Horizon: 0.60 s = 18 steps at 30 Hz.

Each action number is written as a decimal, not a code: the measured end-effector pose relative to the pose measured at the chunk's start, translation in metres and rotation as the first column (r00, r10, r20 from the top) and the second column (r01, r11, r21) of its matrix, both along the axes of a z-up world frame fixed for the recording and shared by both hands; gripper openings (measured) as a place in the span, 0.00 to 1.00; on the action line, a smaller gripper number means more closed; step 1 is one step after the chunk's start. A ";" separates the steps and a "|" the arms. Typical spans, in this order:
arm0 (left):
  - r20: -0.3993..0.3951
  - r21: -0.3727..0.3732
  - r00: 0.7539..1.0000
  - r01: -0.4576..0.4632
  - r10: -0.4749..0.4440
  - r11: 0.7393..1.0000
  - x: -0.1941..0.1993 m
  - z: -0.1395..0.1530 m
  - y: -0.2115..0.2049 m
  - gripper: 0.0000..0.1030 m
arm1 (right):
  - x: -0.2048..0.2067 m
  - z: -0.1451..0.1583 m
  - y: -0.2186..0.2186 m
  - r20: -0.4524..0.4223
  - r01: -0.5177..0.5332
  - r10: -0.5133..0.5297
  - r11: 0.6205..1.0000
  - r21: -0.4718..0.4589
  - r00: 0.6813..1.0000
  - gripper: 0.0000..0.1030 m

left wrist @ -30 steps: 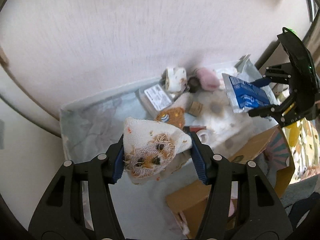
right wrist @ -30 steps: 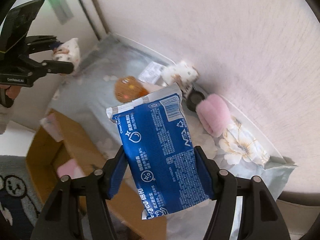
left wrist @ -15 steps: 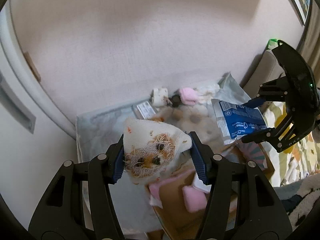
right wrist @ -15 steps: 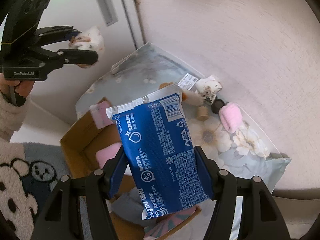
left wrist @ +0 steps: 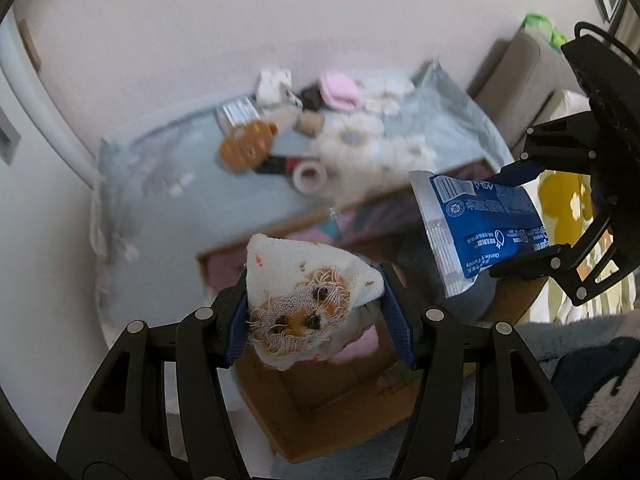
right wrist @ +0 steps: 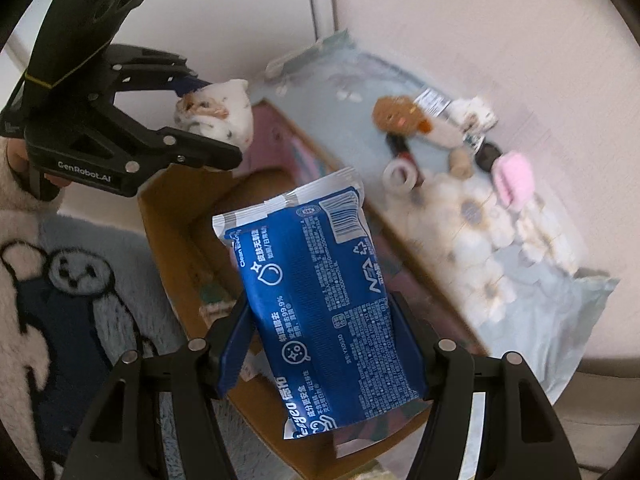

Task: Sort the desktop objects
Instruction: 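Carry cat plush and blue packet into the box and release both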

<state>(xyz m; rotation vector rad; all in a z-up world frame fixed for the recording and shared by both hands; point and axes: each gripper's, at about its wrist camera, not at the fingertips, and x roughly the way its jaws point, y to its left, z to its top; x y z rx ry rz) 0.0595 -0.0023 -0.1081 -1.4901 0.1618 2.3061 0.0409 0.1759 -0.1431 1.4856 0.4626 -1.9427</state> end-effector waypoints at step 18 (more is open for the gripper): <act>0.057 0.006 0.998 0.009 -0.009 1.000 0.003 -0.018 -0.002 0.59 | 0.005 -0.024 -0.011 0.056 -0.014 0.012 0.999 0.033 0.998 0.59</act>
